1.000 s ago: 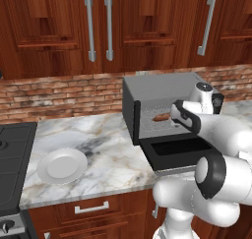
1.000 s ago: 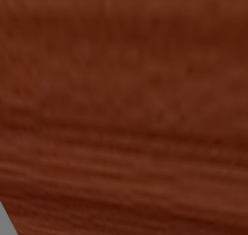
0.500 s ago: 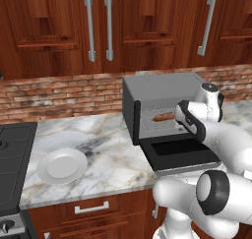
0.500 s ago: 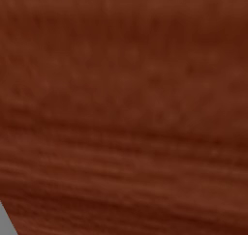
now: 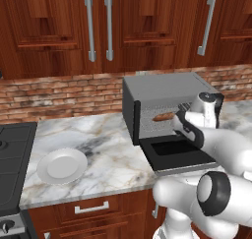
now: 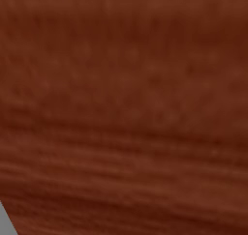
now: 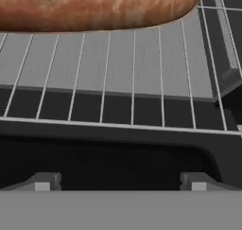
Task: Pull the toaster oven rack outwards. Pick up the baguette from the plate and place it on the toaster oven rack. Close the toaster oven door fully and set the temperature to the lowest setting.
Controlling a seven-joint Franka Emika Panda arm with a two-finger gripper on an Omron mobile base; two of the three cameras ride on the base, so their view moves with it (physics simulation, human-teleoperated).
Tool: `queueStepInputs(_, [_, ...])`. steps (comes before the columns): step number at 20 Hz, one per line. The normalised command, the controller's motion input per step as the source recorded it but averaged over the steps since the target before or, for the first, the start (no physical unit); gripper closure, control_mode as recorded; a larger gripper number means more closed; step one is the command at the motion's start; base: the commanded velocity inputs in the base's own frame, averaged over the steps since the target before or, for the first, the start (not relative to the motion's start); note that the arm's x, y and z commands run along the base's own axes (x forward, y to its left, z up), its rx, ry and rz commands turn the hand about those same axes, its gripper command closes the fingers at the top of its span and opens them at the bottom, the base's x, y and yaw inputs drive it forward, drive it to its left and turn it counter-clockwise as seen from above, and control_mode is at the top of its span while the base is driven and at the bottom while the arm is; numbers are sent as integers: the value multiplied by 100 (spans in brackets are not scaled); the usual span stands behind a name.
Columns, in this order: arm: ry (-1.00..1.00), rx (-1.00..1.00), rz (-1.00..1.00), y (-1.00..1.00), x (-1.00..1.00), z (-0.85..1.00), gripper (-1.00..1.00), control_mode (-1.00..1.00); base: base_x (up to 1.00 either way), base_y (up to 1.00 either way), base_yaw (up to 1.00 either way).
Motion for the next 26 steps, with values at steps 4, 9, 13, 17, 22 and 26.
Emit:
queueStepInputs(4, [0, 0, 0, 3, 48, 0, -100, -100, 0, 0, 0])
queueStepInputs(9, [-1, 0, -1, 0, 37, 14, -100, -100, 0, 0, 0])
queueStepInputs(13, [-1, 0, -1, 0, 44, 15, -100, -100, 0, 0, 0])
queueStepInputs(17, [0, 0, -1, 0, 26, 7, -100, -100, 0, 0, 0])
queueStepInputs(22, [0, 0, -2, -1, -36, 2, -100, -100, 0, 0, 0])
queueStepInputs(26, [0, 4, 0, -5, -83, 38, -100, -100, 0, 0, 0])
